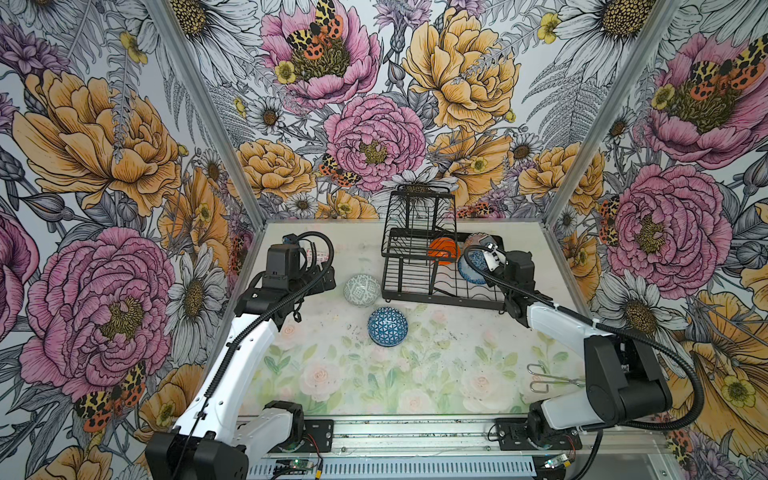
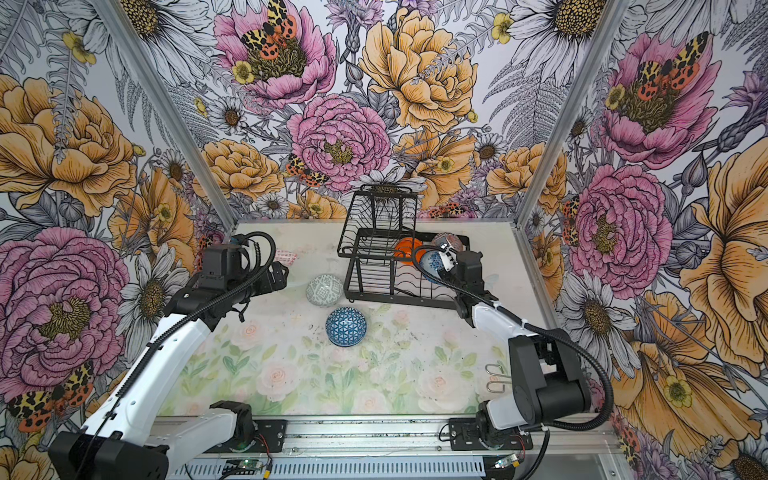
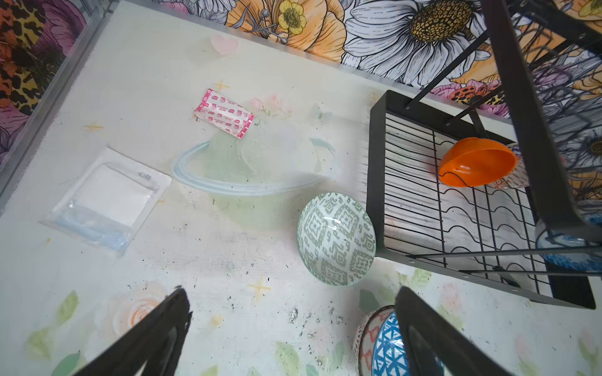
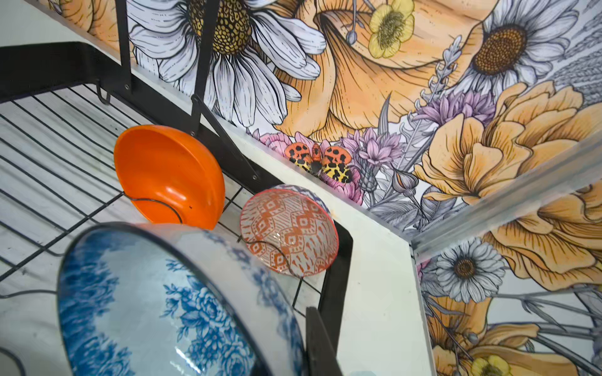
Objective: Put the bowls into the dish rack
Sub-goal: 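Lower the blue floral bowl into the rack next to the orange bowl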
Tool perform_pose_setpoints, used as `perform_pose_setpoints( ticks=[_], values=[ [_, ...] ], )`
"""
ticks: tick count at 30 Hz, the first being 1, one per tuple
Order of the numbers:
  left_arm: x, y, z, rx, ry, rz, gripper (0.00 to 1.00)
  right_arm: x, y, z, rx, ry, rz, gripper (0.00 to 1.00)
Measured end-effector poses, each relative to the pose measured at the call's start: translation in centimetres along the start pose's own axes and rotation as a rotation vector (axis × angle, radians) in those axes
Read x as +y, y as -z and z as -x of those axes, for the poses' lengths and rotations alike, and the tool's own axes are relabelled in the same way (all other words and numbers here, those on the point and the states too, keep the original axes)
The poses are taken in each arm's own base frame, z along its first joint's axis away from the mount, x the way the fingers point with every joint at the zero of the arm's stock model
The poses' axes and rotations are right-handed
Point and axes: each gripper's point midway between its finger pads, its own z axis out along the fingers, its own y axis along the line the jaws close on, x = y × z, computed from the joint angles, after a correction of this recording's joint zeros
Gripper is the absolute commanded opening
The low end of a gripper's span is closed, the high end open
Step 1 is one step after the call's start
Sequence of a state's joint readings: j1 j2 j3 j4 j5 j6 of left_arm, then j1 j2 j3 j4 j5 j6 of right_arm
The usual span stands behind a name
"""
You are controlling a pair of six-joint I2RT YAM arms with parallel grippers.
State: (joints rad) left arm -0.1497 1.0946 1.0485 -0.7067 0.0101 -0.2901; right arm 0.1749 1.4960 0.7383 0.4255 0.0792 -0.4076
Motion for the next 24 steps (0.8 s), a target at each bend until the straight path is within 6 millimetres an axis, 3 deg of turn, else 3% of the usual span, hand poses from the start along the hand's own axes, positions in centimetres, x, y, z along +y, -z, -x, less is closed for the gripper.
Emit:
perform_pose_setpoints(
  ticks=[7, 13, 18, 24],
  values=[
    [-0.2, -0.9, -0.7, 0.031, 0.001, -0.013, 0.99, 1.7, -2.9, 0.9, -0.144, 0.036, 0.031, 0.0],
    [-0.3, -1.0, -0.6, 0.031, 0.001, -0.02, 0.99, 4.5, -4.8, 0.2, -0.172, 0.081, 0.061, 0.0],
    [-0.3, -1.4, -0.8, 0.043, 0.001, -0.019, 0.99, 6.8, -5.9, 0.0, -0.203, 0.105, 0.08, 0.0],
    [-0.4, -1.5, -0.8, 0.045, 0.001, -0.023, 0.99, 7.7, -7.0, 1.3, -0.268, 0.128, 0.049, 0.0]
  ],
)
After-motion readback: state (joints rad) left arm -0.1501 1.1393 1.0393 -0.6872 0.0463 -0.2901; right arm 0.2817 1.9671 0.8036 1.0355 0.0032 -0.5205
